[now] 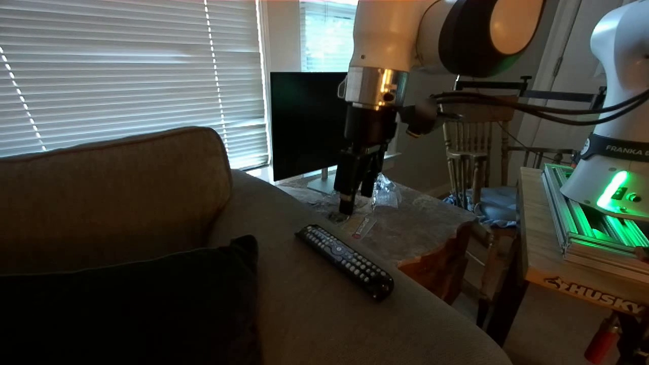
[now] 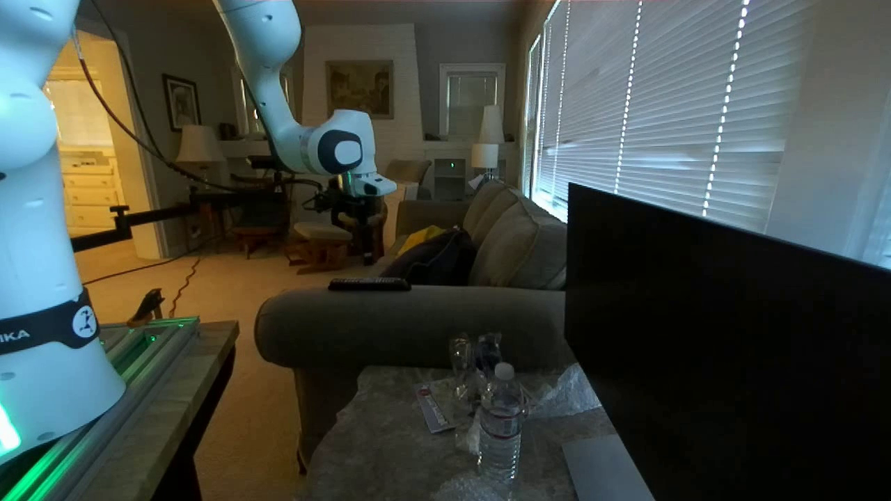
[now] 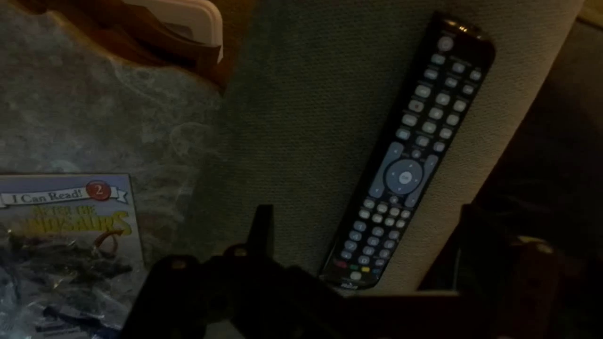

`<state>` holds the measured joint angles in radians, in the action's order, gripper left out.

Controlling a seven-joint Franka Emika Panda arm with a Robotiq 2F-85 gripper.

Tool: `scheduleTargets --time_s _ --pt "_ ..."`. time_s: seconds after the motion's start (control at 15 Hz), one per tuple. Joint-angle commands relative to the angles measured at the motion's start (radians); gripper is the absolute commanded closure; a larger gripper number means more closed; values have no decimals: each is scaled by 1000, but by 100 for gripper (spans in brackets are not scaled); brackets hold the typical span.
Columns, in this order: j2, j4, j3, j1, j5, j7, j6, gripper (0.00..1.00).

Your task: Put the remote on the couch

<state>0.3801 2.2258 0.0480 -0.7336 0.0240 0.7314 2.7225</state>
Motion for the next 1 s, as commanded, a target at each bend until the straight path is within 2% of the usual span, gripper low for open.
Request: scheduleTargets --time_s 0.0,0.27,0.47,0.6,0.73,0.8,0.93 --pt "-152 115 35 66 27 -84 -31 0" --pt "-284 210 103 181 -35 -225 -72 0" --pt "-374 282 168 289 -105 -389 -89 0" --pt "-416 329 208 328 -199 -550 -66 0" --pt "-443 345 244 331 -336 -709 -67 0" --pt "-386 300 234 349 -238 -593 -72 0" --pt "-411 318 250 345 -293 -663 -71 0"
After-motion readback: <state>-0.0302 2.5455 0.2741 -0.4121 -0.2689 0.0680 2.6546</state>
